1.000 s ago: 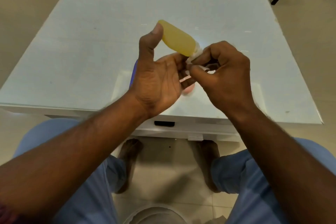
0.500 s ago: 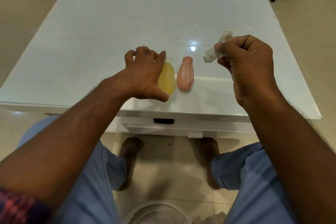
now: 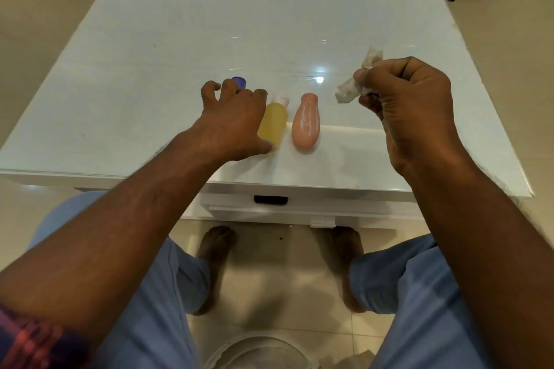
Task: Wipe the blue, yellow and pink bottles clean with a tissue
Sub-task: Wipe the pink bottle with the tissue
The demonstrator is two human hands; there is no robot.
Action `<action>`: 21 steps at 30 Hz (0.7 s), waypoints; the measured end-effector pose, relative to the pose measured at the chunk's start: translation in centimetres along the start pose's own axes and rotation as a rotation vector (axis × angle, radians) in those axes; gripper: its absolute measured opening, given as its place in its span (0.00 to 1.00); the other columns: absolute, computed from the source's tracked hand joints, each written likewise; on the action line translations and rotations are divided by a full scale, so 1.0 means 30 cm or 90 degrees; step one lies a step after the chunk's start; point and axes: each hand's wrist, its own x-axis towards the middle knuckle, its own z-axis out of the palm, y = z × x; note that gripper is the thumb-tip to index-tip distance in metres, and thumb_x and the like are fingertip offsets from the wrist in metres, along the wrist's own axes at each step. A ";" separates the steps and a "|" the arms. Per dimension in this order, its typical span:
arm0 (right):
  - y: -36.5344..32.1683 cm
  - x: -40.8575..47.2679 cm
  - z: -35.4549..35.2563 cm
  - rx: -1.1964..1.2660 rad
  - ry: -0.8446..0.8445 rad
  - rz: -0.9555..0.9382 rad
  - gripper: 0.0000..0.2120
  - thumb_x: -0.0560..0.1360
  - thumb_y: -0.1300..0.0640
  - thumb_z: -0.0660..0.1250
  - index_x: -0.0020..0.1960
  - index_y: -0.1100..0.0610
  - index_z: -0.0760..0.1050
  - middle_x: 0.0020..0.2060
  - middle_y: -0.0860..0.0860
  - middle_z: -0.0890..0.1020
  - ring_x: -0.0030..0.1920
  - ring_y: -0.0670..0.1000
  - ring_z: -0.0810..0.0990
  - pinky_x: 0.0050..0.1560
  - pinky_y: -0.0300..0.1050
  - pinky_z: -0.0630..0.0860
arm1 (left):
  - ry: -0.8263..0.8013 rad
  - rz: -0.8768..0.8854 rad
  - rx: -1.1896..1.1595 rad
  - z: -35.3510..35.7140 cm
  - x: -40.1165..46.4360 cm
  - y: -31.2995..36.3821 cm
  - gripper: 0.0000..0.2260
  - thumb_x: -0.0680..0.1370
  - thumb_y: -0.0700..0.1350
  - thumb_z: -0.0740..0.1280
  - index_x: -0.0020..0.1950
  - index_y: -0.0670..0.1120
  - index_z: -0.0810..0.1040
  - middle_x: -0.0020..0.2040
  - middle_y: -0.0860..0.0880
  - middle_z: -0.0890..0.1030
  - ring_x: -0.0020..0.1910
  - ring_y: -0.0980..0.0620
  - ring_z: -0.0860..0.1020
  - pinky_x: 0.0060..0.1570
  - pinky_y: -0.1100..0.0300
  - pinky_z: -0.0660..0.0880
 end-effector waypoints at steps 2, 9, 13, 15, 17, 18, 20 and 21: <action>0.000 0.000 0.002 0.000 -0.003 0.000 0.05 0.73 0.61 0.76 0.40 0.53 0.82 0.48 0.57 0.88 0.48 0.53 0.87 0.49 0.40 0.81 | -0.001 -0.016 0.013 -0.001 0.000 0.008 0.41 0.70 0.69 0.71 0.74 0.48 0.64 0.66 0.47 0.77 0.74 0.41 0.65 0.71 0.38 0.53; -0.005 -0.002 0.003 0.004 -0.004 -0.001 0.06 0.73 0.62 0.76 0.40 0.54 0.82 0.47 0.57 0.87 0.47 0.52 0.86 0.49 0.40 0.82 | 0.054 -0.002 0.023 0.006 -0.001 0.028 0.47 0.66 0.75 0.68 0.76 0.48 0.63 0.71 0.45 0.71 0.75 0.41 0.62 0.71 0.38 0.53; -0.011 -0.006 0.005 0.004 0.000 -0.002 0.06 0.74 0.62 0.76 0.41 0.54 0.82 0.50 0.60 0.87 0.51 0.59 0.87 0.50 0.41 0.82 | 0.071 0.063 0.006 0.030 0.016 0.074 0.52 0.64 0.75 0.70 0.79 0.49 0.57 0.77 0.47 0.64 0.78 0.41 0.55 0.73 0.36 0.54; -0.011 -0.007 0.005 0.001 -0.002 0.000 0.05 0.74 0.62 0.76 0.42 0.55 0.82 0.51 0.59 0.87 0.55 0.60 0.87 0.49 0.41 0.82 | 0.065 0.086 -0.006 0.032 0.032 0.101 0.54 0.64 0.74 0.71 0.80 0.49 0.54 0.81 0.48 0.58 0.80 0.41 0.50 0.74 0.36 0.51; -0.010 -0.008 0.004 -0.005 -0.002 0.004 0.04 0.74 0.61 0.76 0.43 0.55 0.82 0.50 0.58 0.88 0.55 0.60 0.87 0.49 0.42 0.83 | 0.058 0.108 -0.012 0.026 0.046 0.125 0.54 0.65 0.72 0.72 0.81 0.49 0.51 0.82 0.48 0.54 0.81 0.41 0.47 0.74 0.37 0.49; -0.009 -0.008 0.003 -0.008 -0.001 0.005 0.03 0.74 0.61 0.76 0.44 0.55 0.82 0.50 0.58 0.88 0.54 0.59 0.87 0.49 0.42 0.83 | 0.051 0.120 -0.016 0.021 0.053 0.137 0.55 0.65 0.71 0.74 0.81 0.49 0.50 0.82 0.48 0.54 0.81 0.41 0.46 0.75 0.37 0.48; -0.007 -0.008 -0.003 -0.012 -0.002 0.005 0.03 0.74 0.61 0.76 0.44 0.56 0.82 0.50 0.57 0.88 0.53 0.58 0.88 0.49 0.42 0.83 | 0.033 0.141 -0.024 0.012 0.065 0.154 0.54 0.66 0.67 0.76 0.81 0.50 0.50 0.82 0.49 0.54 0.81 0.41 0.44 0.75 0.36 0.48; -0.007 -0.009 -0.008 -0.013 -0.003 0.004 0.03 0.74 0.61 0.76 0.44 0.55 0.82 0.49 0.57 0.88 0.52 0.56 0.88 0.49 0.41 0.83 | 0.024 0.145 -0.028 0.009 0.071 0.161 0.53 0.66 0.66 0.76 0.81 0.50 0.50 0.82 0.49 0.55 0.81 0.42 0.44 0.75 0.36 0.47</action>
